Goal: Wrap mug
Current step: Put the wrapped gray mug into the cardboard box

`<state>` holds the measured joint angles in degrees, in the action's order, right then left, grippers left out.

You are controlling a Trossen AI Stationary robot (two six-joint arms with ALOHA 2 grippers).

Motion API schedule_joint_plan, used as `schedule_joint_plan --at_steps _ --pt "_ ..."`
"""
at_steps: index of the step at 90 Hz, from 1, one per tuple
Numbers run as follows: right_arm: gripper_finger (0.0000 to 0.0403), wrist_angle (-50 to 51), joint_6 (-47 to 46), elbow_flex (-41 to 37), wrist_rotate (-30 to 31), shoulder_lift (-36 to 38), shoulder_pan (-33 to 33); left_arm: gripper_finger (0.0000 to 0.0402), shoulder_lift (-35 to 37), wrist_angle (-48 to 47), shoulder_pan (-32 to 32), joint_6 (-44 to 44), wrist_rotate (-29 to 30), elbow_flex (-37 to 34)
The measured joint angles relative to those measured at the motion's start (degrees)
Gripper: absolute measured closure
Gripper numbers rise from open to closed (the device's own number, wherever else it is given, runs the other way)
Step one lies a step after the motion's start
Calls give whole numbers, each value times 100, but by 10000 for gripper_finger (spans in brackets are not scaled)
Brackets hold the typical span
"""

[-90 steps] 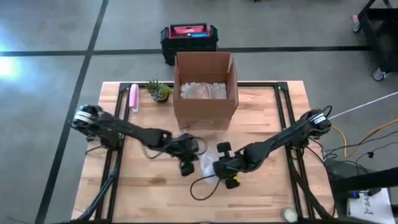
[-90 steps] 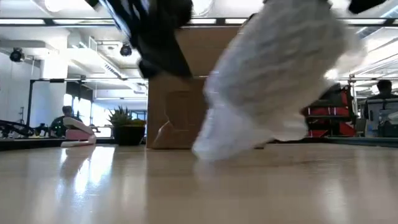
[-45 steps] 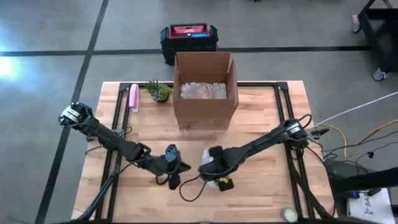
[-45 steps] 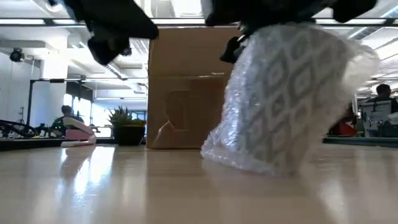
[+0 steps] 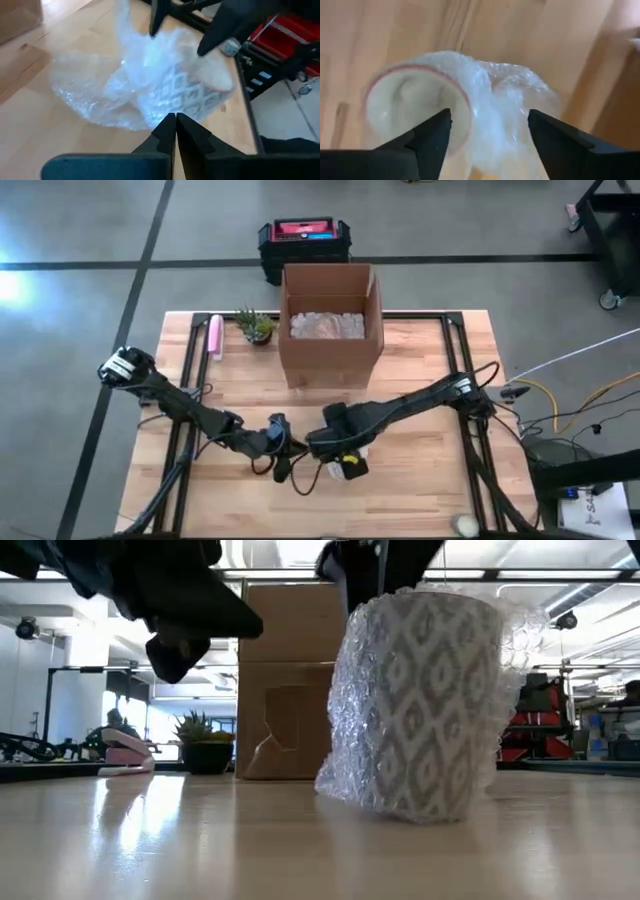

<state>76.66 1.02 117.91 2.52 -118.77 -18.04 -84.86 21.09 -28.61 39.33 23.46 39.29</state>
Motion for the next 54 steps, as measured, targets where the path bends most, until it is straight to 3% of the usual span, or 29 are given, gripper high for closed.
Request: schedule_joint_plan --at_steps 13,25,43,54 --pt "134 94 -254 -463 -2 715 -15 401 0 -11 -2 -46 0 145" --pt "137 -516 -654 -1723 0 1614 -84 401 -89 -35 -1 -44 0 257" --pt "159 -2553 -1223 -4271 27 2967 -371 401 -386 -13 2 43 -1 405" --pt "175 -3855 -1254 -5404 457 3444 -454 401 -702 -28 57 61 -30 614"
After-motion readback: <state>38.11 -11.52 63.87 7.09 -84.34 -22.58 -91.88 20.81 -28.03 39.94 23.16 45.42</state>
